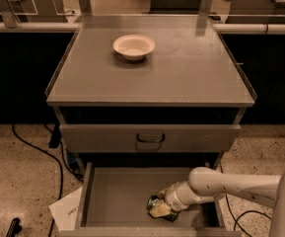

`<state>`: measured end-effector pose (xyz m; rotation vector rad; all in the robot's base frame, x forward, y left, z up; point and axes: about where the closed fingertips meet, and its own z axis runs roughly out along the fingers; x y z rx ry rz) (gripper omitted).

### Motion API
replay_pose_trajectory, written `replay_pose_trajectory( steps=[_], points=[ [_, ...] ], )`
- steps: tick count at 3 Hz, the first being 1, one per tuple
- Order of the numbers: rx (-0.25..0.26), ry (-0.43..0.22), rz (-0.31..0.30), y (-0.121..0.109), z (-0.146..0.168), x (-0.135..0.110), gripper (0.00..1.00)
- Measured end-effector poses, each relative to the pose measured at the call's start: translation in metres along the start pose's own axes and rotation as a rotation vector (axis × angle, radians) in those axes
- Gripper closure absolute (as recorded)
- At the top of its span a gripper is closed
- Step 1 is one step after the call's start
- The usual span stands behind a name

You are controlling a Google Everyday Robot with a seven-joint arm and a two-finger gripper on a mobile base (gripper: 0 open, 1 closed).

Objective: Pick green can from middle drawer and place on counter

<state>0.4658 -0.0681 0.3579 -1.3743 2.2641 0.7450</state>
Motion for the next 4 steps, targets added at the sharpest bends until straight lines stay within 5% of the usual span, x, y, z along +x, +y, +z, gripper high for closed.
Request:
replay_pose_trajectory(
  steps=[2,4],
  points=[
    [-0.047,-0.073,-0.086,0.029,-0.075,-0.045,1.00],
    [0.027,-0.180,-0.240,0.055,-0.199,-0.114,1.00]
  ],
)
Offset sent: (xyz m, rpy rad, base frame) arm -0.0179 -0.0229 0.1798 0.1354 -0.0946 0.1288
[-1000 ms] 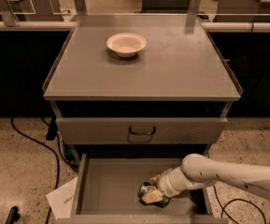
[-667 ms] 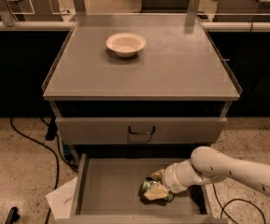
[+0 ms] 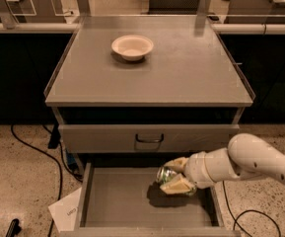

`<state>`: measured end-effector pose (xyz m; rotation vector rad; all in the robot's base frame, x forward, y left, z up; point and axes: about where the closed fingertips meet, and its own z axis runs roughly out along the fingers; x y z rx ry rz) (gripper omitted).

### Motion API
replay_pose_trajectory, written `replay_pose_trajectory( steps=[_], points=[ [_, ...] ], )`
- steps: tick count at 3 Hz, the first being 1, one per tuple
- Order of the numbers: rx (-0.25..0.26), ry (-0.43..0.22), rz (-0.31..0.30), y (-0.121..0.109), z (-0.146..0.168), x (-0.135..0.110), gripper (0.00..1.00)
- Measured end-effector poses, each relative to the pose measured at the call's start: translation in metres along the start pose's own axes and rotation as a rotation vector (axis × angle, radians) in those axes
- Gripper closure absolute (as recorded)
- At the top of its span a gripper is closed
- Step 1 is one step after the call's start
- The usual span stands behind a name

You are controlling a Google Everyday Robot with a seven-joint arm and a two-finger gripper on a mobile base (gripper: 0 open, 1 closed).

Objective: Pick green can from middle drawer and place on counter

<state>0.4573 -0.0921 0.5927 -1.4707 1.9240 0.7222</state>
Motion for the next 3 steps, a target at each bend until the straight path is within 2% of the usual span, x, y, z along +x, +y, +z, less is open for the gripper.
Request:
replay_pose_trajectory(
  steps=[2,3],
  points=[
    [0.087,-0.012,-0.169,0.009,-0.089,-0.111,1.00],
    [0.089,-0.019,-0.180,0.015,-0.093,-0.119,1.00]
  ],
)
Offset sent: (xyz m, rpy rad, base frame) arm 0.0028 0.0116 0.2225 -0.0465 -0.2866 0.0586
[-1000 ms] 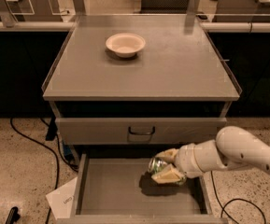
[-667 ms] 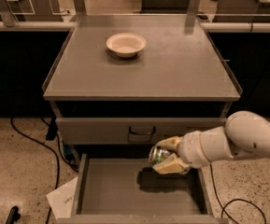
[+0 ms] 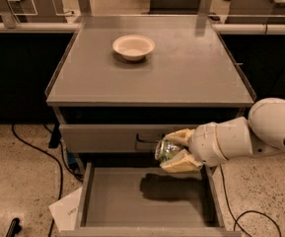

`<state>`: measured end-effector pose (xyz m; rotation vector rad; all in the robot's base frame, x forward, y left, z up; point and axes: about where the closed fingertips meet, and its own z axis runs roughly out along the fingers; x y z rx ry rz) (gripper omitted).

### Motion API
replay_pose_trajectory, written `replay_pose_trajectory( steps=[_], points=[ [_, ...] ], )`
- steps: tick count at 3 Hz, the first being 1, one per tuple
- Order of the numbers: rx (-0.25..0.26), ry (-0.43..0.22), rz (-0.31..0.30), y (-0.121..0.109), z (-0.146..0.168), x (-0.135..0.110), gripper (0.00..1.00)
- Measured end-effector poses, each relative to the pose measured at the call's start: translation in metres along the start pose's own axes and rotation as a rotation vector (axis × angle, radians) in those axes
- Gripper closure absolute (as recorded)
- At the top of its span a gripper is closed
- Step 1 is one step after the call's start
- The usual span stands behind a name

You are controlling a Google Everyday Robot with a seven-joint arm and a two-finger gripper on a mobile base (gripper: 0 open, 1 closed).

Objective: Pick green can from middle drawer and place on counter

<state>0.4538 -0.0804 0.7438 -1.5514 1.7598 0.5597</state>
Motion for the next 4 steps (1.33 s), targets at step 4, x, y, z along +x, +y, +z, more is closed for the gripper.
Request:
replay_pose_trajectory(
  steps=[4],
  points=[
    [0.141,-0.068,-0.213,-0.067,-0.044,-0.125,1.00]
  ],
)
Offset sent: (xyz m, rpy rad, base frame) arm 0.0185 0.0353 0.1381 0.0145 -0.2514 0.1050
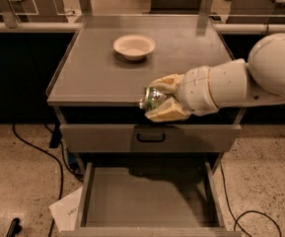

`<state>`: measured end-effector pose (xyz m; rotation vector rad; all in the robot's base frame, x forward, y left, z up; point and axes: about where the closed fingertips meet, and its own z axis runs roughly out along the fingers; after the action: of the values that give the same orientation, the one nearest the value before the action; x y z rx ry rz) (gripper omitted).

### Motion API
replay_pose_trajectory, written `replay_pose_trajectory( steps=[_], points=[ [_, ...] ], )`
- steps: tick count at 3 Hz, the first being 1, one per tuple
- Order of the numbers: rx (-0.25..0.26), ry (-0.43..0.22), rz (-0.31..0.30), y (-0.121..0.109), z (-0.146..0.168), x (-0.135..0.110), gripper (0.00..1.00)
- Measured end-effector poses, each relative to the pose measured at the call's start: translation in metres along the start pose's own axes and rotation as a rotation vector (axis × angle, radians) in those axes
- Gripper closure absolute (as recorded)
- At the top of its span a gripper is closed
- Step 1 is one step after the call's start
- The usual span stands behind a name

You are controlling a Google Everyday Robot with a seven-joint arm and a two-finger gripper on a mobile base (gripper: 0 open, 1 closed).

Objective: Pick green can from middle drawer and place on counter

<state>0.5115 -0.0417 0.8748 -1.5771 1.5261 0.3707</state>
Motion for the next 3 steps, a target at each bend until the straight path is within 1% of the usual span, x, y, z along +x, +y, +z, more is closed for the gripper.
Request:
replay_pose_trajectory(
  steps=[1,2,3],
  points=[
    [0.033,0.011,-0.005,-0.028,0.004,-0.005,1.00],
    [0.058,0.052,-0.010,-0.056,0.008,-0.007,1.00],
    [0.096,0.079,0.014,-0.081,0.008,-0.007,1.00]
  ],
)
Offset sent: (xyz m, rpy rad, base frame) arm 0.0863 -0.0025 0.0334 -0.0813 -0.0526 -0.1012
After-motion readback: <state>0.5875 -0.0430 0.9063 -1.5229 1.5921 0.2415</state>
